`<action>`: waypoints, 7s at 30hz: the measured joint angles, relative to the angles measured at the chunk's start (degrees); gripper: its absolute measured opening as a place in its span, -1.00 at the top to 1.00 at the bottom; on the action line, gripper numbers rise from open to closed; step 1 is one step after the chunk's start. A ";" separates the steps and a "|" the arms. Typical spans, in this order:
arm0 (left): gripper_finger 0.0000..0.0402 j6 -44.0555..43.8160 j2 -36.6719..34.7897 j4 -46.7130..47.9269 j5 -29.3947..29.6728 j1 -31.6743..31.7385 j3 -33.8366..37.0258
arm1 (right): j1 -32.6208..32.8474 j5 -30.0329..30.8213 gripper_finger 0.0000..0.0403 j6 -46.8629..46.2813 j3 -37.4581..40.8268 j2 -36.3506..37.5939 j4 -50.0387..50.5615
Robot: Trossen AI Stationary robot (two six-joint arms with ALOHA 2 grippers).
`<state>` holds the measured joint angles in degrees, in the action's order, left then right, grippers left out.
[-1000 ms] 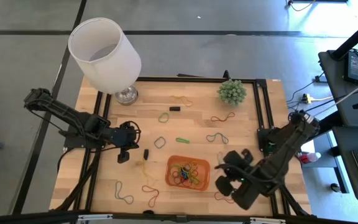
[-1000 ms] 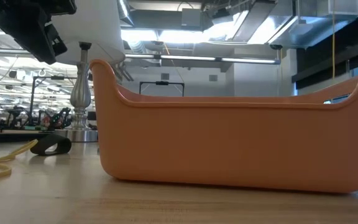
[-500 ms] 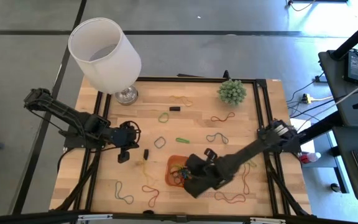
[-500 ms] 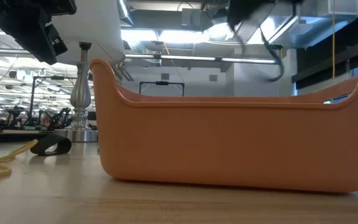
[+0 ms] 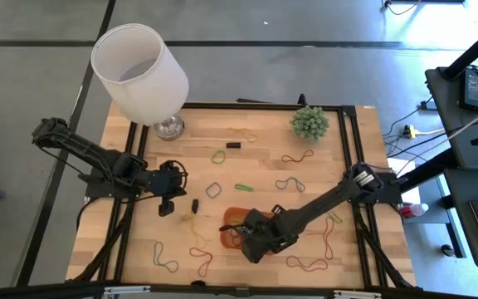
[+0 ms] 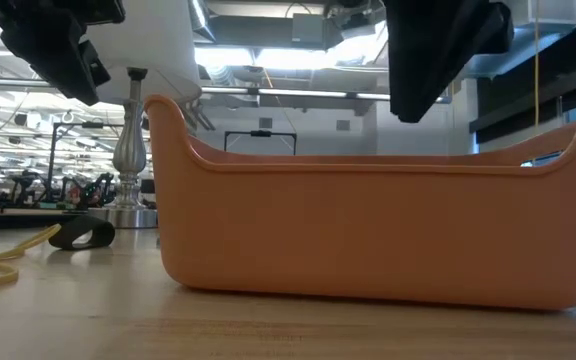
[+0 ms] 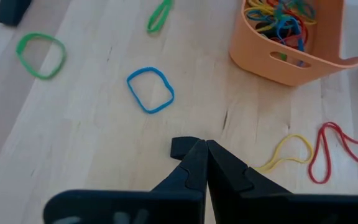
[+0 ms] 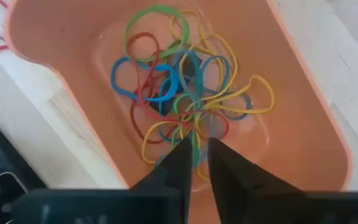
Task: Pick and place rubber bands into bin
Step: Put the blue rubber band into the orange bin, then put the green rubber band into the orange bin, then put the yellow rubber band into the orange bin
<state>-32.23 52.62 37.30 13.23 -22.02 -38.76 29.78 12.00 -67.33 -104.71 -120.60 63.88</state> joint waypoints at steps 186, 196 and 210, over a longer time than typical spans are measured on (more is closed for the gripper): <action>-0.07 75.64 64.87 12.14 -17.42 57.85 -55.02 | -26.67 6.56 0.94 -3.27 87.26 70.49 -53.59; -0.01 82.01 66.73 11.39 -17.46 56.39 -50.66 | -26.67 6.56 0.94 -3.39 87.26 70.49 -53.75; 0.17 81.53 66.71 4.78 -17.40 53.48 -50.69 | -26.67 6.56 0.94 -3.17 87.25 70.49 -53.77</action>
<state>49.30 119.33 42.08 -4.16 31.46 -89.45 3.11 18.57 -70.50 -17.45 -50.11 10.11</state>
